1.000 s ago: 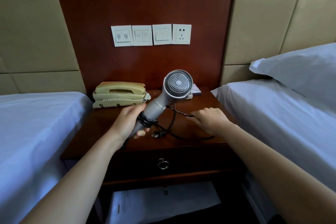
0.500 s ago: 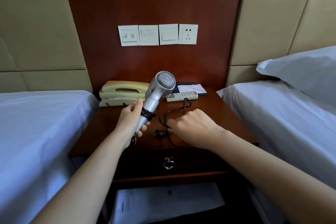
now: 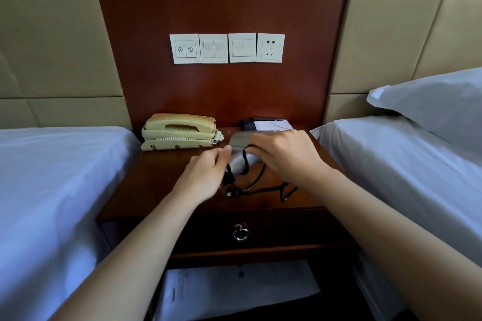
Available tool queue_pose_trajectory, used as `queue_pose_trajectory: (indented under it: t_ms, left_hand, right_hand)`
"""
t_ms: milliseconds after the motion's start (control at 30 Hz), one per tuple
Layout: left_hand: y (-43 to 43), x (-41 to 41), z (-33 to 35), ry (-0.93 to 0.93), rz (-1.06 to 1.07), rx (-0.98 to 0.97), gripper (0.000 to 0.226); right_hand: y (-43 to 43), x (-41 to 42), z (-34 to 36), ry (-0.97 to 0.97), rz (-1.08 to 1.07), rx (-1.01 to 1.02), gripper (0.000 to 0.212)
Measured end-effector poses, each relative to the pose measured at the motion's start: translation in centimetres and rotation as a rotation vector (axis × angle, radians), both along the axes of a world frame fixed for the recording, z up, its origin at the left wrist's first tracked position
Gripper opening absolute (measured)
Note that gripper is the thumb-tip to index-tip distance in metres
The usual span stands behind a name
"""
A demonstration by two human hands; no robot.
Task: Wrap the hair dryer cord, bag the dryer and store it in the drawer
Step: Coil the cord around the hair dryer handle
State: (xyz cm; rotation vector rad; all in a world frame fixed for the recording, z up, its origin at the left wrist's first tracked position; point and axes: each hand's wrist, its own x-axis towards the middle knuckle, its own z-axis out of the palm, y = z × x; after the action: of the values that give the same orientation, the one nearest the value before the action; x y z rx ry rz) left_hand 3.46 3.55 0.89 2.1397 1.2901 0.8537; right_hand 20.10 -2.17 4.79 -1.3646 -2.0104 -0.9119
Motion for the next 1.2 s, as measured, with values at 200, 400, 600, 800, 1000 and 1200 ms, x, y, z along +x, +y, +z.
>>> queue_pose_trajectory:
  t_ms: [200,400,600,800,1000,1200]
  left_hand:
    - [-2.0,0.0,1.4,0.173,-0.067,0.026,0.064]
    - [-3.3,0.5,2.0,0.360,0.014,0.095,0.024]
    - [-2.9,0.5,1.8,0.430,0.042,0.152,0.029]
    - [-2.0,-0.6,1.5,0.451,0.080,0.222,0.041]
    - [-1.3,-1.2,1.8,0.428,0.123,0.233,0.038]
    - [-0.7,-1.7,2.1,0.431,0.155,0.241,0.035]
  right_hand:
    - [0.2,0.0,-0.4,0.105,0.105,-0.201,0.049]
    - [-0.3,-1.5,-0.5,0.094,0.218,-0.349,0.038]
    - [-1.0,-1.7,0.6,0.168,0.187,-0.434,0.018]
    - [-0.8,-0.7,0.1,0.112,0.040,-0.568,0.025]
    - [-0.4,0.6,-0.1,0.029,-0.066,-0.561,0.011]
    - [0.3,1.6,-1.1,0.013,-0.167,-0.509,0.021]
